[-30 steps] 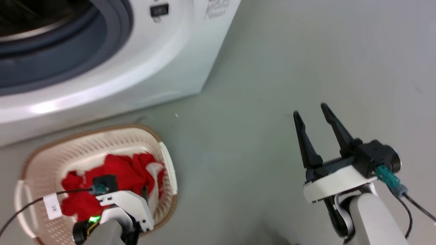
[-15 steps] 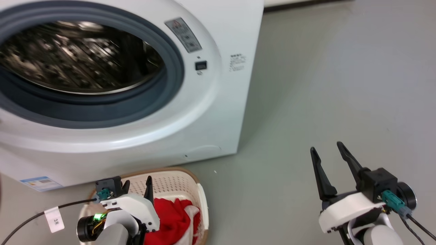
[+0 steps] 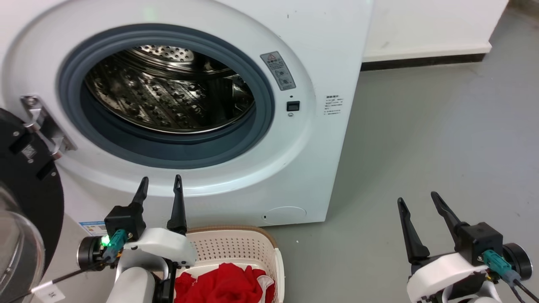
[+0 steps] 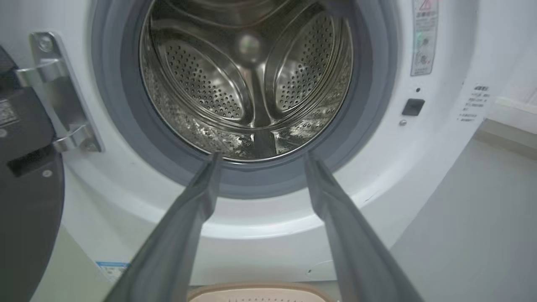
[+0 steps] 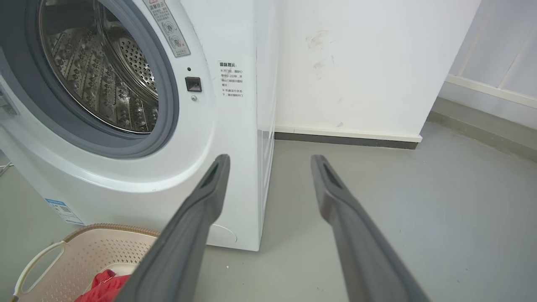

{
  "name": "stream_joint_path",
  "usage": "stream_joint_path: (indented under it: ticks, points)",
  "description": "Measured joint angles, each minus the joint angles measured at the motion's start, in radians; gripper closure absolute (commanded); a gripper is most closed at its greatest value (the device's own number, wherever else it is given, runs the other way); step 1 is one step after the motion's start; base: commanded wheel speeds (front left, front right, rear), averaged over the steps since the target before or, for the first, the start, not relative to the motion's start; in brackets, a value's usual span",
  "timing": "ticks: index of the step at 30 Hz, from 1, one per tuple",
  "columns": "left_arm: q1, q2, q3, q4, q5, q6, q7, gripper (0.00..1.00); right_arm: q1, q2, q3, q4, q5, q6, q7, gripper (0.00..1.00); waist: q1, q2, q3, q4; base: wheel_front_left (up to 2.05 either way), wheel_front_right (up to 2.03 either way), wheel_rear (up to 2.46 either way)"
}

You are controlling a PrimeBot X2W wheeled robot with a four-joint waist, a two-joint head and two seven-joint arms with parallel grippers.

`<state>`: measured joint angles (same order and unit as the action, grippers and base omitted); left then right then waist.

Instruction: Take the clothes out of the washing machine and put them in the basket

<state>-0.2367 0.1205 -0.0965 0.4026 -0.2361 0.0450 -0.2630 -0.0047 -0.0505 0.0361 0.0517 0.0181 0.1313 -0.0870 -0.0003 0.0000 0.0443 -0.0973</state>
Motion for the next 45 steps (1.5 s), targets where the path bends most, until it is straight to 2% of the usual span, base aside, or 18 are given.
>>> stream_joint_path:
  ticks: [5, 15, 22, 45]
  points:
    - [0.07, 0.013, -0.014, -0.161, 0.053, 0.014, 0.0, 0.0, 0.025, 0.0, -0.022, -0.017, -0.002, 0.0, 0.013, 0.0, 0.0001, 0.0, -0.028, 0.031, 0.0, 0.0, 0.0]
    - [0.239, 0.043, -0.015, -0.342, 0.073, 0.058, 0.05, 0.0, 0.073, 0.0, -0.049, -0.049, -0.009, 0.0, 0.032, 0.0, 0.0002, 0.0, -0.076, 0.057, 0.0, 0.0, 0.0]
    - [0.294, 0.044, -0.012, -0.363, 0.048, 0.062, 0.073, 0.0, 0.092, 0.0, -0.05, -0.058, -0.007, 0.0, 0.041, 0.0, 0.0002, 0.0, -0.089, 0.065, 0.0, 0.0, 0.0]
    - [0.289, 0.06, -0.023, -0.339, 0.031, 0.065, 0.071, 0.0, 0.104, 0.0, -0.029, -0.058, 0.0, 0.0, 0.044, 0.0, 0.0003, 0.0, -0.084, 0.056, 0.0, 0.0, 0.0]
